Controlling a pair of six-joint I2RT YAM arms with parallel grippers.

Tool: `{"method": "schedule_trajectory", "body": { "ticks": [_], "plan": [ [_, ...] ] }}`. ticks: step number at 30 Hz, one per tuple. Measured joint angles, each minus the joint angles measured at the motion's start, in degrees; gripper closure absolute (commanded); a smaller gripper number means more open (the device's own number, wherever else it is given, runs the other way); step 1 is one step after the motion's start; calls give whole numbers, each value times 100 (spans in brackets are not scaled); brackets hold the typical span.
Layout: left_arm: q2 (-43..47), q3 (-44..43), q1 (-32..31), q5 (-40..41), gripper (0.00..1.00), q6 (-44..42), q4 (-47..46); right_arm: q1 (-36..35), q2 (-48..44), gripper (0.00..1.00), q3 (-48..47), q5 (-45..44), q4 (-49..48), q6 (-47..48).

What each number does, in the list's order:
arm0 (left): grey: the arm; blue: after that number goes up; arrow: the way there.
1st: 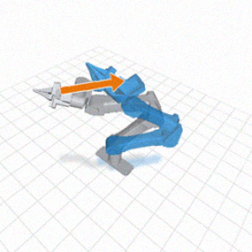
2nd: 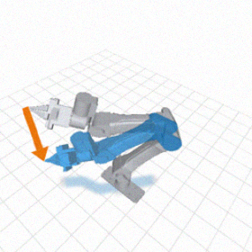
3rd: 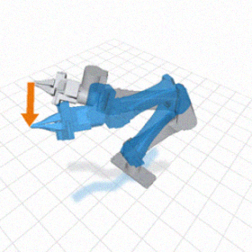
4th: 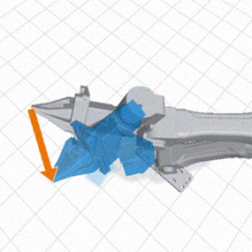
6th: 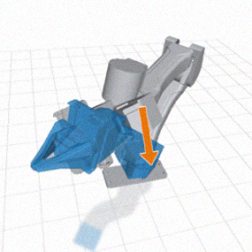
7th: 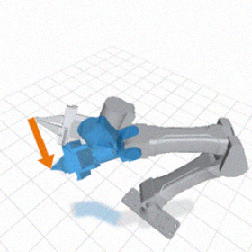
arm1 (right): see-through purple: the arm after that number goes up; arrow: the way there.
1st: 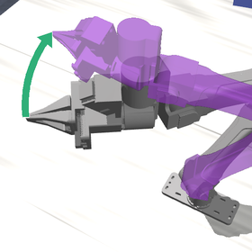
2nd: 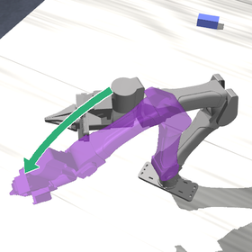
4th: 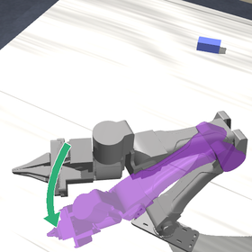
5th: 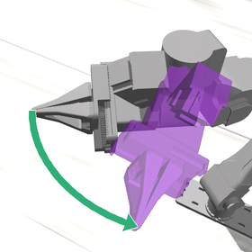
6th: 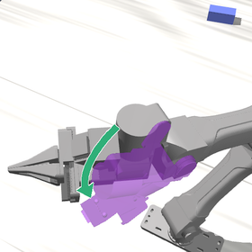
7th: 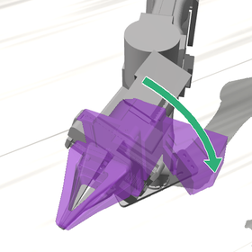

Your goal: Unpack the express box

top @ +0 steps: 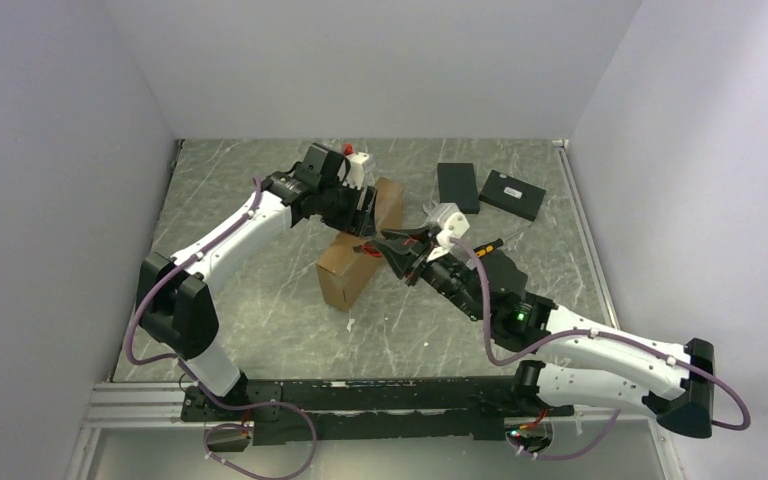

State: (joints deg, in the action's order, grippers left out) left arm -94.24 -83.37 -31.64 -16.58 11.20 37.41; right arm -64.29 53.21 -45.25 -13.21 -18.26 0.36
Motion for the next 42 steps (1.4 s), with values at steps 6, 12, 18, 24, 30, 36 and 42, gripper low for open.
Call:
{"method": "schedule_trajectory", "body": {
  "ticks": [6, 12, 18, 24, 30, 36, 42],
  "plan": [
    [2, 0, -7, -13, 26, -328, 61, -33, -654, 100, 22, -804, 439, 157],
    [199, 107, -4, -111, 31, -1167, 337, -28, -1486, 100, 308, -2785, 920, 234],
    [837, 675, 4, -494, 29, -2031, 568, 94, -1646, 100, 361, -4050, 1593, -140],
    [1425, 1045, 4, -1268, 1, -2667, 647, 833, -1202, 100, 111, -3786, 2518, -833],
    [1244, 758, -2, -1447, 1, -2566, 520, 1209, -752, 100, -74, -3001, 2920, -1165],
    [509, 269, -42, -1451, 1, -2205, 146, 1257, -726, 100, -87, -2643, 2981, -1263],
    [83, 264, -125, -1414, 1, -1875, -79, 1283, -616, 100, -284, -2566, 3021, -1292]
  ]
}}
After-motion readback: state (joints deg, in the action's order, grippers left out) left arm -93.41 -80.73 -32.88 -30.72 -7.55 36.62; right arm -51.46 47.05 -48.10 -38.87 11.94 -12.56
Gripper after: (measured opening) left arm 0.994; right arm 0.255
